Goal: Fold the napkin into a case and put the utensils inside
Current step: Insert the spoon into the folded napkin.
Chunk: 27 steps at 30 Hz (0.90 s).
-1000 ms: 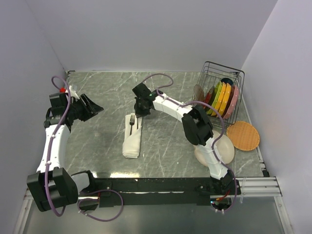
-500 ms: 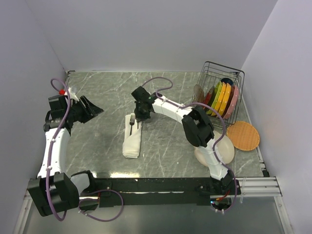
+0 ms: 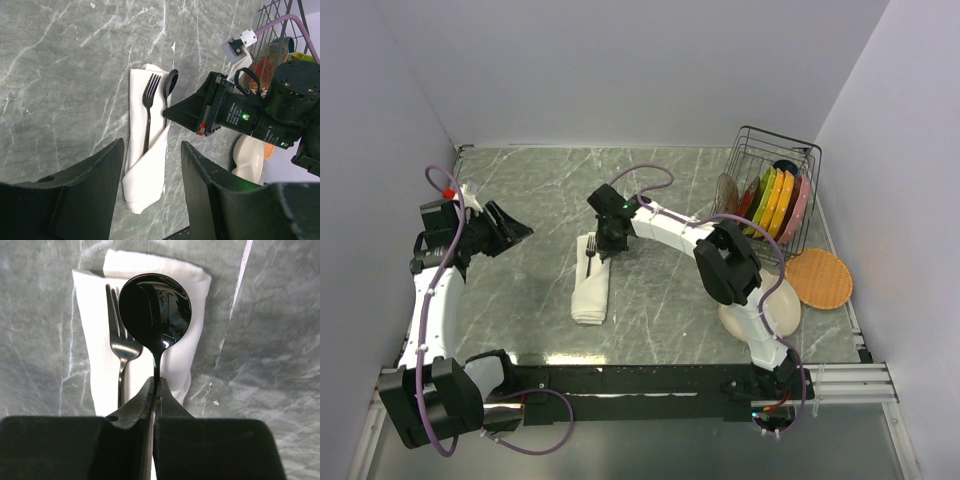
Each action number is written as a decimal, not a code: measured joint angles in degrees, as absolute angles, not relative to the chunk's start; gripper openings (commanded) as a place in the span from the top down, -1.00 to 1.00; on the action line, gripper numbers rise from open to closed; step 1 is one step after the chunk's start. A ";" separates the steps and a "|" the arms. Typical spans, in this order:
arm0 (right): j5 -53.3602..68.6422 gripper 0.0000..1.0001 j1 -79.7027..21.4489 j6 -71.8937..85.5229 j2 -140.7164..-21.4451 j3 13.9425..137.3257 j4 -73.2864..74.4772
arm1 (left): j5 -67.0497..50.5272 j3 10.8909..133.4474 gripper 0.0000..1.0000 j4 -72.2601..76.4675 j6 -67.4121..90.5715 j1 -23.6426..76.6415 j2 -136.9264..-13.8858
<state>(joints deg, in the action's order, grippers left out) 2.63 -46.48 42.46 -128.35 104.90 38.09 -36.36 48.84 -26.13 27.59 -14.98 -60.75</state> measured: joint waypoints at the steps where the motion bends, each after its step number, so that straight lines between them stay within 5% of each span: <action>1: 2.63 1.00 -46.54 42.57 -128.20 104.73 38.22 | -36.38 48.69 -0.11 -26.09 27.62 -14.98 -60.71; 7: 3.07 1.00 -46.70 43.24 -127.31 104.42 38.22 | -36.73 47.86 -0.11 -26.04 27.62 -14.98 -60.51; 9: 3.25 0.83 -46.74 43.40 -127.22 104.42 38.19 | -36.82 47.86 -0.11 -26.02 27.62 -15.03 -60.47; 14: 3.92 0.78 -46.87 43.90 -127.22 104.12 38.15 | -36.84 47.86 -0.11 -26.02 27.46 -15.14 -60.47; 17: 4.12 0.63 -47.03 44.12 -127.22 103.39 38.15 | -36.84 47.83 -0.11 -26.02 27.22 -15.20 -60.47; 21: 4.23 0.11 -47.11 44.66 -127.22 102.50 38.13 | -36.88 47.83 -0.11 -26.02 27.03 -15.20 -60.47; 27: 4.62 0.03 -47.11 44.45 -127.07 102.30 37.74 | -37.45 47.83 -0.12 -26.04 26.59 -15.20 -60.47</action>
